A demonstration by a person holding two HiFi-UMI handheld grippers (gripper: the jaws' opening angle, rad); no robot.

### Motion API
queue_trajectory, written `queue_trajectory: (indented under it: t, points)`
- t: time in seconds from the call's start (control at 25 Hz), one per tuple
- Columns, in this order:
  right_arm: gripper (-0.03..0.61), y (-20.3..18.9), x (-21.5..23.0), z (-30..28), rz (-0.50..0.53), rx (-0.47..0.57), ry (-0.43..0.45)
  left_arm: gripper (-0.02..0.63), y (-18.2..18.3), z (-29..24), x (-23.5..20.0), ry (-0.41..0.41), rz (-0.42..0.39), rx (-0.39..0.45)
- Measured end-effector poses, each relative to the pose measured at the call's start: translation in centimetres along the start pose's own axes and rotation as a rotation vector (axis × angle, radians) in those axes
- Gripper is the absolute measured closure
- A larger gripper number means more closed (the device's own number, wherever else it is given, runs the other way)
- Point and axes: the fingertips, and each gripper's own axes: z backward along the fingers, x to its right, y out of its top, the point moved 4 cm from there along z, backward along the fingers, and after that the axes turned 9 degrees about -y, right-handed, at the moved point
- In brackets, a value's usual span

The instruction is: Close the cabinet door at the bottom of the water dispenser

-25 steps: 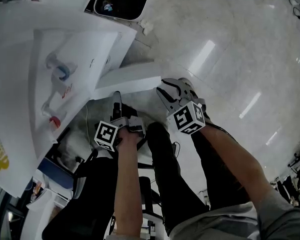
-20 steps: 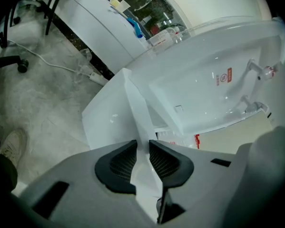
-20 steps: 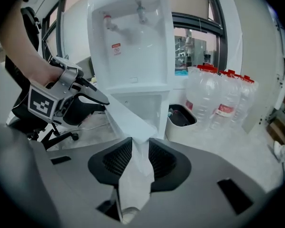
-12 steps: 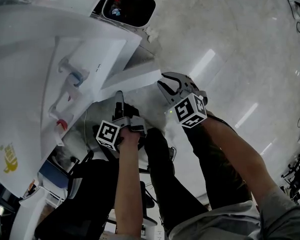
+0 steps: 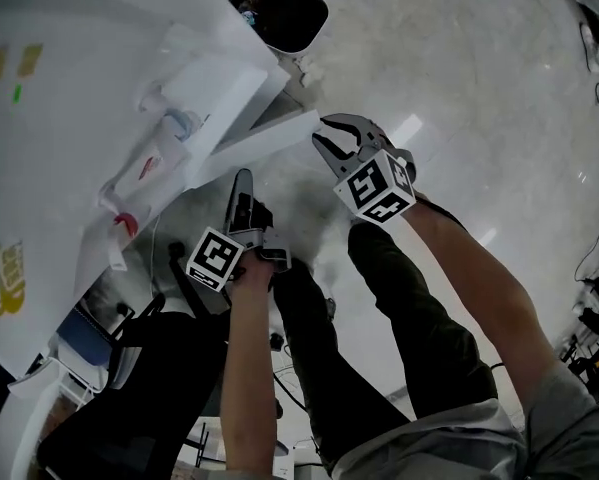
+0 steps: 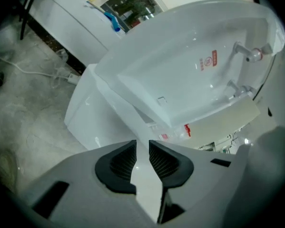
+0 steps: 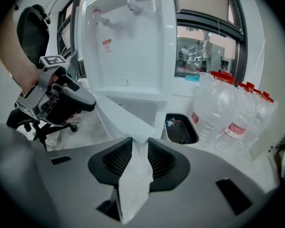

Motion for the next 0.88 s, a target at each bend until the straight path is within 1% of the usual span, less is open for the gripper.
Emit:
queue_trajectory:
  t: [0.12,0.2,0.28,0.4,0.48,0.6,0.88]
  points:
    - [0.474,0.6,0.7,-0.7,0.007,0.002,-0.001,0.528,-0.2,0.4,0.5,0.017,-0.132,-0.067]
    - [0.474,1.1,1.3,-1.4,0.011,0.003,-0.005,0.531,0.0,0.7,0.9,0.025,-0.221,-0.094]
    - [0.475,1.7,1.9,-2.2,0.020,0.006,-0.006,0.554,0.1,1.0,1.3,0.035,-0.316,-0.114]
    - [0.476,2.6,2.7,-3.1,0.041,0.012,-0.001,0.579,0.0,1.3,2.0,0.046,-0.482,-0.163]
    - [0.476,3.0,3.1,-3.6,0.055,0.017,0.006,0.586,-0.3,1.3,2.4,0.048,-0.558,-0.193]
    - [0.476,3.6,3.7,-4.4,0.070,0.032,0.010,0.597,-0.5,1.0,2.8,0.041,-0.605,-0.206]
    - [0.482,5.1,4.7,-6.3,0.067,0.070,0.009,0.606,-1.0,0.2,3.0,0.024,-0.612,-0.191]
